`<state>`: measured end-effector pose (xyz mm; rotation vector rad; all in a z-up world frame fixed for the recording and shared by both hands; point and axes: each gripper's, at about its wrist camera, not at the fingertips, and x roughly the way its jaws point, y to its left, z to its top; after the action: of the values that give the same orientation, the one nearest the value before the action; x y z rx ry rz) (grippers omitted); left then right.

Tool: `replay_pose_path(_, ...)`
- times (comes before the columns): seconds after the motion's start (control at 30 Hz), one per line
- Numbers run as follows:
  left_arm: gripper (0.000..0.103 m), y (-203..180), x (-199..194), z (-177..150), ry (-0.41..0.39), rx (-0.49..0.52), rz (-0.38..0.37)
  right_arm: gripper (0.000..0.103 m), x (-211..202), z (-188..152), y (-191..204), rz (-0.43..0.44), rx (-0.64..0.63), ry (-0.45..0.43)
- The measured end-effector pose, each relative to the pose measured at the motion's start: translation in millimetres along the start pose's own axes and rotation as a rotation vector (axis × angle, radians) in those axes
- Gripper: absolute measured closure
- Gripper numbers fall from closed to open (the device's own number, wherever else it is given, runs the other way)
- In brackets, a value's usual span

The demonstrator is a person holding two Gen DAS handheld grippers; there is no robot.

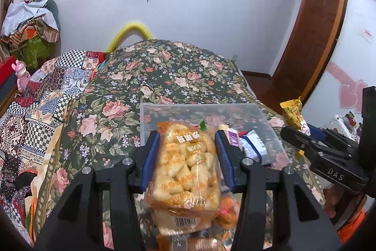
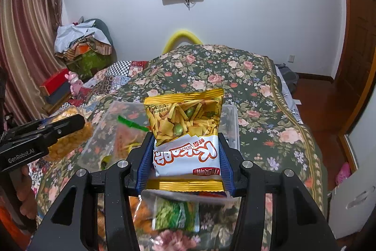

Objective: Organize snacks
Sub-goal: 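Carry both bags over the clear box and open both tools inside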

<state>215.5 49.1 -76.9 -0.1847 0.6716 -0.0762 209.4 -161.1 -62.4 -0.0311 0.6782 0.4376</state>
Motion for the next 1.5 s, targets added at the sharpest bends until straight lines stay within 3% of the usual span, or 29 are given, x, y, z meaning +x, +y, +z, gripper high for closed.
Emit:
replay_pose_path(0.33, 0.055, 7.0, 59.2, 3.3, 0.065, -0.004, 0.035, 0.056, 51.6, -4.4, -13.6, -0.027, 0.017, 0.089)
replay_pose_path(0.67, 0.055, 10.3, 85.2, 0.9, 0.105, -0.021, 0.046, 0.056, 75.0, -10.1, -17.1, -0.018, 0.028, 0.150)
replay_pose_path(0.9, 0.053, 2.8, 73.8, 1.8, 0.084, 0.032, 0.071, 0.051, 74.0, -9.9, -13.2, -0.047, 0.007, 0.159)
replay_pose_path(0.97, 0.048, 2.2, 68.5, 1.7, 0.082, 0.031, 0.070, 0.039, 67.4, -9.1, -10.4, -0.054, 0.000, 0.145)
replay_pose_path(1.1, 0.040, 2.0, 52.8, 1.7, 0.062, 0.023, 0.061, 0.029, 55.1, -6.2, -5.1, -0.051, -0.019, 0.118)
replay_pose_path(1.17, 0.031, 2.0, 42.5, 1.2, 0.050, 0.021, 0.063, 0.021, 46.1, -5.5, -1.6, -0.048, -0.026, 0.101)
replay_pose_path(1.27, 0.019, 2.8, 25.9, -0.3, 0.026, 0.019, 0.077, 0.020, 30.8, -5.0, 2.6, -0.036, -0.034, 0.077)
replay_pose_path(1.5, 0.014, 6.2, -12.7, -8.1, 0.000, 0.020, 0.084, 0.020, 1.9, -7.9, 9.2, 0.000, -0.044, 0.048)
